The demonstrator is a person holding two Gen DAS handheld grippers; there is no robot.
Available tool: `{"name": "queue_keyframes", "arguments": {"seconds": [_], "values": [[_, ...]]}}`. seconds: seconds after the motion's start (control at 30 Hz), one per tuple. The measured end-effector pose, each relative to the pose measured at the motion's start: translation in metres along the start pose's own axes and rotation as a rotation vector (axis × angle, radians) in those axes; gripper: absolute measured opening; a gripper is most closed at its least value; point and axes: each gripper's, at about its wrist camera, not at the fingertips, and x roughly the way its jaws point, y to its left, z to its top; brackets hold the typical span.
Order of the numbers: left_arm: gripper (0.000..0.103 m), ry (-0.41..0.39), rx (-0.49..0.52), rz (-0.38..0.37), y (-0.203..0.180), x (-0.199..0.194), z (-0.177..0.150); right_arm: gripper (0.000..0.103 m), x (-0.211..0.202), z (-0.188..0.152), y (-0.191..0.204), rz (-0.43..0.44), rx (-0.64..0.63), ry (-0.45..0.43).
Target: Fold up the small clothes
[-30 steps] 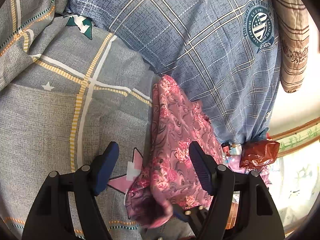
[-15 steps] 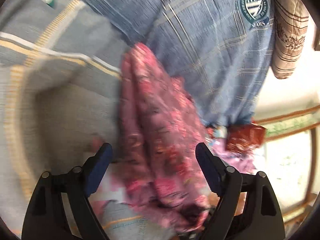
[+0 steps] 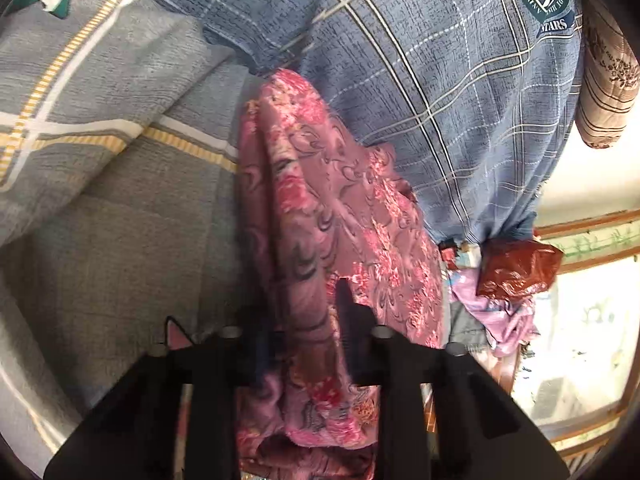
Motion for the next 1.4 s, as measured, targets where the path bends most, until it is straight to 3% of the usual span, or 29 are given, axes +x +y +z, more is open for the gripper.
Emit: {"name": "queue_keyframes", "arguments": {"seconds": [0.3, 0.57, 0.73, 0.83, 0.93, 1.0, 1.07, 1.13, 1.2, 1.23, 1.3, 1.37, 1.4], "values": [[0.015, -0.082, 0.044, -0.026, -0.06, -0.019, -0.02, 0.007, -0.047, -0.008, -0.032, 0.087, 0.15, -0.129], [0.015, -0.06, 0.109, 0.048, -0.128, 0.017, -0.032, 0.007, -0.102, -0.033, -0.09, 0.152, 0.332, -0.221], [0.015, -0.013, 0.159, 0.112, -0.164, 0.063, -0.039, 0.007, -0.125, -0.059, -0.131, 0.165, 0.404, -0.235], [0.016, 0.044, 0.182, 0.199, -0.174, 0.102, -0.042, 0.009, -0.125, -0.077, -0.158, 0.183, 0.486, -0.223], [0.018, 0.097, 0.197, 0.327, -0.178, 0.141, -0.044, 0.011, -0.114, -0.087, -0.185, 0.221, 0.621, -0.14], [0.022, 0.096, 0.203, 0.368, -0.181, 0.148, -0.045, 0.013, -0.107, -0.09, -0.201, 0.243, 0.675, -0.097], [0.03, 0.109, 0.211, 0.384, -0.188, 0.146, -0.045, 0.024, -0.106, -0.094, -0.213, 0.253, 0.73, -0.069], [0.032, 0.132, 0.21, 0.416, -0.195, 0.139, -0.044, 0.031, -0.112, -0.098, -0.222, 0.28, 0.78, -0.067], [0.041, 0.142, 0.219, 0.426, -0.204, 0.127, -0.042, 0.034, -0.122, -0.098, -0.225, 0.303, 0.79, -0.09], [0.045, 0.131, 0.227, 0.427, -0.21, 0.119, -0.04, 0.04, -0.131, -0.098, -0.225, 0.309, 0.784, -0.12], [0.065, 0.067, 0.255, 0.465, -0.221, 0.099, -0.034, 0.052, -0.146, -0.097, -0.226, 0.3, 0.781, -0.179], [0.076, 0.023, 0.276, 0.537, -0.227, 0.088, -0.028, 0.07, -0.157, -0.096, -0.229, 0.262, 0.777, -0.24], [0.077, 0.02, 0.279, 0.564, -0.228, 0.086, -0.023, 0.07, -0.159, -0.095, -0.23, 0.245, 0.776, -0.253]]}}
